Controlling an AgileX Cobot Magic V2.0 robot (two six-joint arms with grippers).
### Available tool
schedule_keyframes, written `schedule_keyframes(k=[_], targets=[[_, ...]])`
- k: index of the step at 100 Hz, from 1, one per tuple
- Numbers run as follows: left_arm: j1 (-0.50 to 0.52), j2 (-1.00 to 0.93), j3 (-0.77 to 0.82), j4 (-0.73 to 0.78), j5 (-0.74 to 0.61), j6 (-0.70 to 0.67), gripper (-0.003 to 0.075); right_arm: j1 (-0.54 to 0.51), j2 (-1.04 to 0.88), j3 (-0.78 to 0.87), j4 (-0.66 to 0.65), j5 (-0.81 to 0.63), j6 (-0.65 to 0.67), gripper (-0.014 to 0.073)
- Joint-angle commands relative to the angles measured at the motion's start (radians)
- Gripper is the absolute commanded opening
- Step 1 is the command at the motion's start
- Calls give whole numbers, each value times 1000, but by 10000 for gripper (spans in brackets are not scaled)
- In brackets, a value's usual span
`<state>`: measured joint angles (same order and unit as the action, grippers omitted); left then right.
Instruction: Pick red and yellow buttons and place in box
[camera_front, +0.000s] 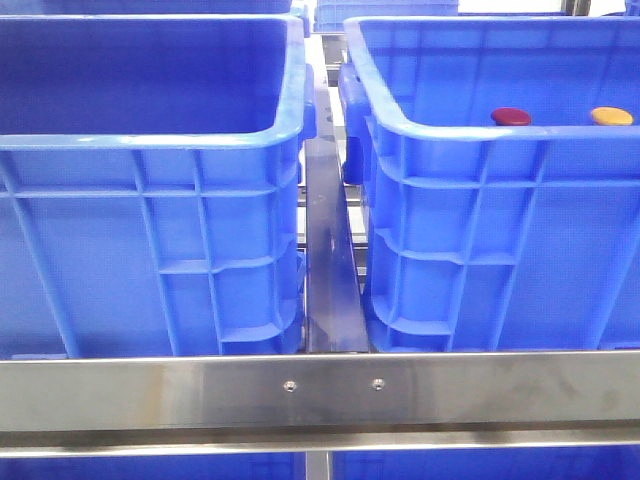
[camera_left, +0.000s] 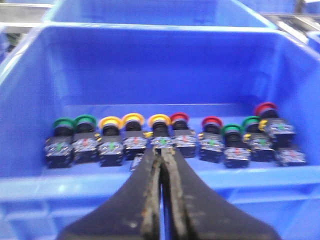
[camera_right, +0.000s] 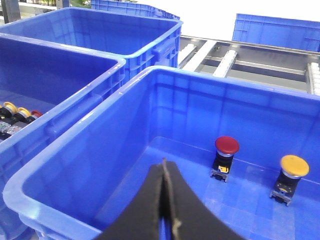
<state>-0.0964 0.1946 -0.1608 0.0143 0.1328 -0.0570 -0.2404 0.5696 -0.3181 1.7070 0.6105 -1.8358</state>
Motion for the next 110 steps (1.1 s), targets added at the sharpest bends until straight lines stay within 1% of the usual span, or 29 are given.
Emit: schedule_keyframes(k=[1, 19, 39, 43, 48, 110], targets=[[29, -21, 24, -14, -133, -11, -20, -4, -2, -26, 45, 27, -6, -69], [86, -95, 109, -14, -133, -11, -20, -4, -2, -26, 45, 27, -6, -69], [136, -224, 217, -14, -199, -11, -20, -4, -2, -26, 45, 27, -6, -69], [146, -232, 214, -14, -159, -11, -20, -4, -2, -26, 45, 27, -6, -69], [157, -226, 214, -14, -162, -11, -20, -4, -2, -26, 45, 27, -6, -69], [157, -231, 214, -8, -162, -11, -20, -4, -1, -26, 45, 28, -6, -69]])
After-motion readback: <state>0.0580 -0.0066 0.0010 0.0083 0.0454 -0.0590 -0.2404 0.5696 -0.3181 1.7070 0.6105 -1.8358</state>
